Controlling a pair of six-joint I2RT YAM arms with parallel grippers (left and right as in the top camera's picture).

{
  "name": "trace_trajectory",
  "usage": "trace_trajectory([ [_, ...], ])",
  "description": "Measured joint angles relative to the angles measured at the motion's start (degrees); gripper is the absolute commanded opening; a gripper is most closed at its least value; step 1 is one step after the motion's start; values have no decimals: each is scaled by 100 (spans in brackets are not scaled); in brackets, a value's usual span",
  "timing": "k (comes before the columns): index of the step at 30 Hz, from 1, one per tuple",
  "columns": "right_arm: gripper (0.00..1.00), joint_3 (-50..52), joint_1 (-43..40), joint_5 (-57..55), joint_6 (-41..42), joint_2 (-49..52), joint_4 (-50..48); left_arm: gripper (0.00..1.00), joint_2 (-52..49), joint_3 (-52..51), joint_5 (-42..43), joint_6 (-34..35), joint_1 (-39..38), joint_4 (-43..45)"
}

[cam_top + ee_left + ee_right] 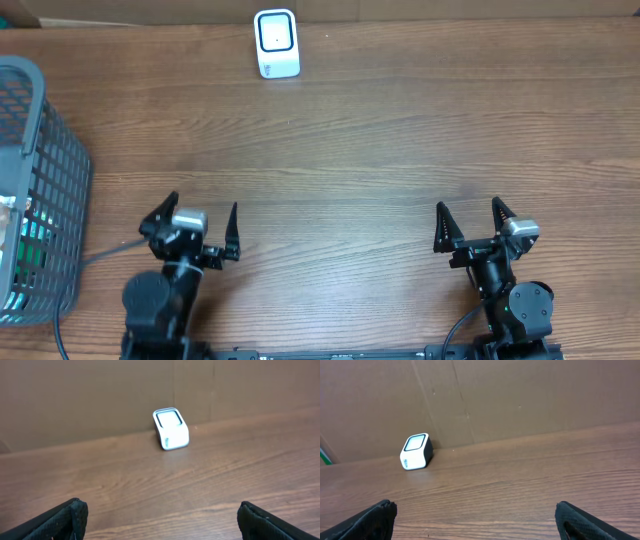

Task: Scan the item barcode
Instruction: 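Swing the left gripper over to the grey basket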

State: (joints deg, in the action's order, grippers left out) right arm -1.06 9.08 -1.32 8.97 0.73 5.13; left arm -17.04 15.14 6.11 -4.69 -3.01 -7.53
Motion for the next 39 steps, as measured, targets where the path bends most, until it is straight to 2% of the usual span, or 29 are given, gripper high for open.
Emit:
trace_trajectory([
  [6, 100, 0, 0, 2, 0, 0, 2, 100, -1792, 1550, 275, 11, 0, -719],
  [12, 100, 0, 0, 2, 0, -4, 4, 100, -3475, 3462, 577, 24, 0, -2212],
  [18, 100, 0, 0, 2, 0, -4, 2, 99, -5206, 5930, 1045, 24, 2, -4763],
  [22, 100, 0, 0, 2, 0, -4, 0, 99, -6024, 7184, 1412, 24, 2, -5984],
  [29, 100, 0, 0, 2, -2, -4, -2, 100, -6448, 7536, 1980, 131, 2, -6251],
  [31, 100, 0, 0, 2, -2, -4, 2, 96, -6507, 7536, 2048, 236, 4, -6107],
  [33, 100, 0, 0, 2, 0, -4, 0, 95, -6531, 7541, 2020, 487, 15, -6011],
  [37, 100, 0, 0, 0, 0, -4, 2, 100, -6548, 7753, 1628, 1255, 240, -6109],
  [39, 100, 0, 0, 2, 0, -4, -2, 100, -6592, 8201, 1368, 1604, 592, -6308],
])
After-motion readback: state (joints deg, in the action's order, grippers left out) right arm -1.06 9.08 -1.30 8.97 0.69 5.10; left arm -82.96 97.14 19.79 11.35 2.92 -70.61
